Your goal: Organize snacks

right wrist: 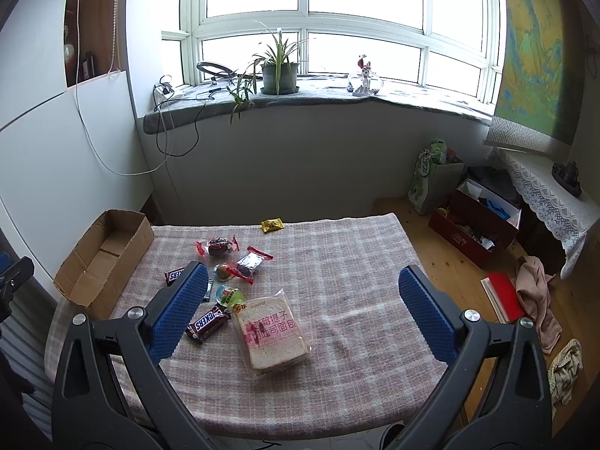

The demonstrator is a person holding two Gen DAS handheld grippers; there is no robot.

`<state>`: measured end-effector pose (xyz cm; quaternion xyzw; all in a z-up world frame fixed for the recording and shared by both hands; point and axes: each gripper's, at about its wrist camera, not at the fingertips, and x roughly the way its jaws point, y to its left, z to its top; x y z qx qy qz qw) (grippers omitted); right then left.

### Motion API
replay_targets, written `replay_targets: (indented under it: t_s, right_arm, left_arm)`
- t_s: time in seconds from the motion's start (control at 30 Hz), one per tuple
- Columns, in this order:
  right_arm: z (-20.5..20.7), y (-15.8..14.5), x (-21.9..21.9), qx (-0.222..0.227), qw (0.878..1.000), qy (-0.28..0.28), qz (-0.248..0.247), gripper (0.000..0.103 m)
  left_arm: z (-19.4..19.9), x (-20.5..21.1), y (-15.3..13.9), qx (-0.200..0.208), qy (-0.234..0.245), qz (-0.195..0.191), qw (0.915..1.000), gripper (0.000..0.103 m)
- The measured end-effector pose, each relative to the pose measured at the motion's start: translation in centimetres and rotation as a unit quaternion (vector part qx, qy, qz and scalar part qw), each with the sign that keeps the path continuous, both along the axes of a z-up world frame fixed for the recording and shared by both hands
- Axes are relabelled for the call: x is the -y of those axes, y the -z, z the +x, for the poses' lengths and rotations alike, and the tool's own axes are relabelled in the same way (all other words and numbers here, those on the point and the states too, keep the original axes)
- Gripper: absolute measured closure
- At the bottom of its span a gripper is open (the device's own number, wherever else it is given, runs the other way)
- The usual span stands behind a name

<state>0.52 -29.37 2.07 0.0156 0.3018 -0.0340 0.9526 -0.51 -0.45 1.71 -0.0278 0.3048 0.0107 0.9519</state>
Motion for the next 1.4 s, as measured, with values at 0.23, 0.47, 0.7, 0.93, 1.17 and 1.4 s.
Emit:
replay_targets:
  t_s: [0.23,0.47,0.7,0.93,1.17,1.4]
  right_arm:
    - [0.0,0.1,0.0,0.000,1.000,-0.001,-0.001,0.000]
    - [0.0,0.2,0.0,0.000,1.000,-0.001,-0.001,0.000]
    - [0.0,0.3,0.0,-0.001,1.000,-0.001,-0.001,0.000]
    - [0.2,0.3,-0.1,-0.002,1.000,-0.001,-0.001,0.000]
    - [0.2,0.3,0.0,-0.004,1.000,-0.001,0.000,0.000]
    - [0.0,1.7,-0.2,-0.014,1.000,0.001,0.002,0.000]
  left_arm:
    - [0.1,-0.1,0.1,-0.002,0.001,-0.001,1.0000,0.016]
    - [0.2,0.0,0.0,-0.004,0.006,0.000,1.0000,0.016]
    - [0.3,-0.1,0.1,-0.004,0.006,0.000,1.0000,0.016]
    - [0.4,0.0,0.1,-0.004,0.006,0.000,1.0000,0.016]
    - [0.6,0.2,0.2,-0.007,0.006,0.000,1.0000,0.016]
    - [1.1,0.4,0.7,-0.017,0.012,-0.003,0.9998,0.016]
